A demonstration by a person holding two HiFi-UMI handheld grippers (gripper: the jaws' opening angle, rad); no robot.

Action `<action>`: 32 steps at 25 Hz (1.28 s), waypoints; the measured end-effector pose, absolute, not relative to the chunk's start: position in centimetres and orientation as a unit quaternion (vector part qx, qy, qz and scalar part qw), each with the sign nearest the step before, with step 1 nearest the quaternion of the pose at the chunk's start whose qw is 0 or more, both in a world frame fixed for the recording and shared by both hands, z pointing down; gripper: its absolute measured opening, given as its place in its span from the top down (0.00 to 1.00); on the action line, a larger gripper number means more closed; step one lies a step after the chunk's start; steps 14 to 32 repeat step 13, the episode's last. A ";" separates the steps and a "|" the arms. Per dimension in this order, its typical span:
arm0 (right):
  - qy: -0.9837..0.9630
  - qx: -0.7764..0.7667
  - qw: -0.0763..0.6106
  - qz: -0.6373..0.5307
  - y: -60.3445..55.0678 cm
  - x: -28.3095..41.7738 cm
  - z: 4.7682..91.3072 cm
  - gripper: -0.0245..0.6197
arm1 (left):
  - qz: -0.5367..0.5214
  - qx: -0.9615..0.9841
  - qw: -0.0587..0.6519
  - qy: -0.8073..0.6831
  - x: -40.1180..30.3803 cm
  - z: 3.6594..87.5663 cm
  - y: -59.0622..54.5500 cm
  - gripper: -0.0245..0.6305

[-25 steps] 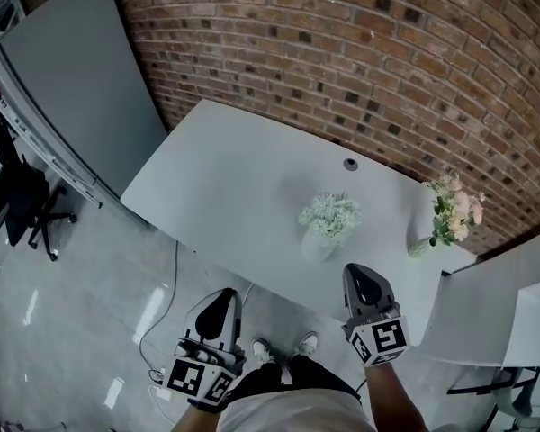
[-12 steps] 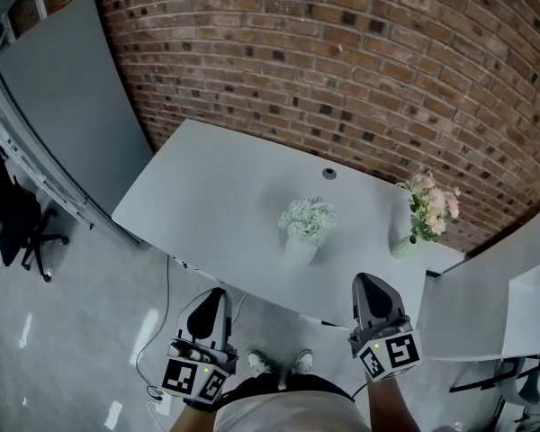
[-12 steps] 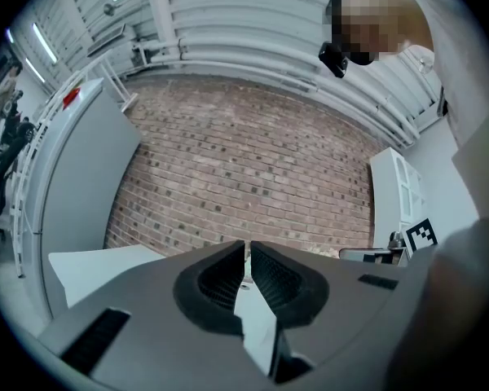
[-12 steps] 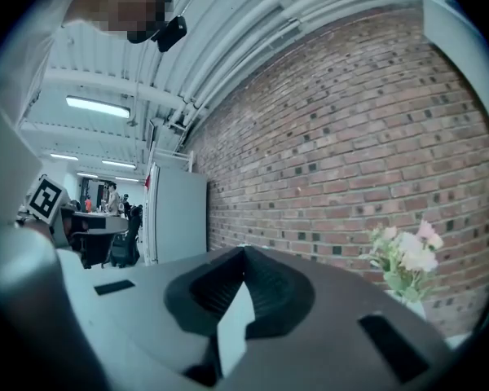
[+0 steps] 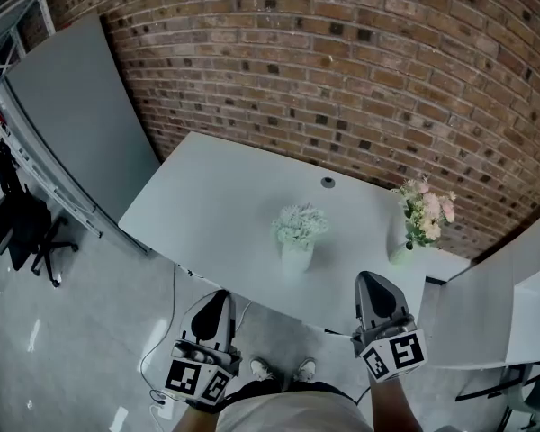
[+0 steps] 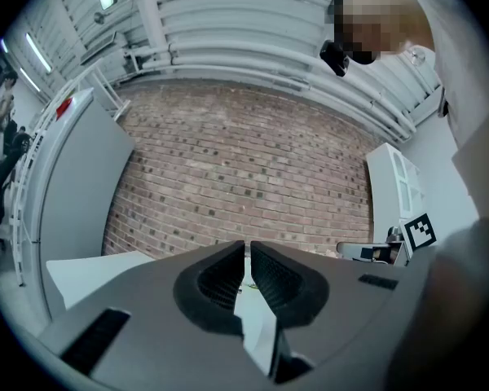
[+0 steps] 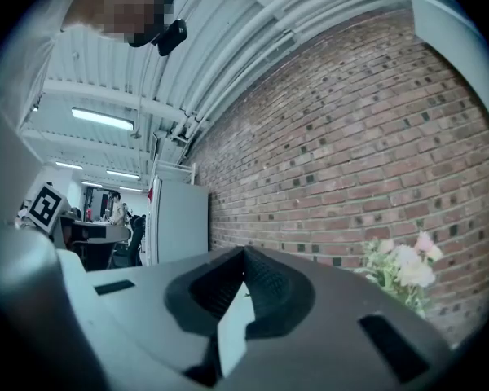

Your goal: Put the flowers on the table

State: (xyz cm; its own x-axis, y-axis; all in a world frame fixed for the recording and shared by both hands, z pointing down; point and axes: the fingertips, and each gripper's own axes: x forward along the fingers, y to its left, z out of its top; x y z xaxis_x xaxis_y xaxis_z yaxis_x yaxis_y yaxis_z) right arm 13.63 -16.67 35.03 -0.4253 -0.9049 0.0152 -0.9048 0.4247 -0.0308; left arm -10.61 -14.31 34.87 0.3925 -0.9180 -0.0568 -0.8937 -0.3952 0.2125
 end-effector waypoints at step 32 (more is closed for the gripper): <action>0.864 -0.502 0.009 -0.035 -18.1 12.0 35.6 0.94 | -0.068 0.833 0.068 -0.545 -9.7 34.9 -14.4 0.92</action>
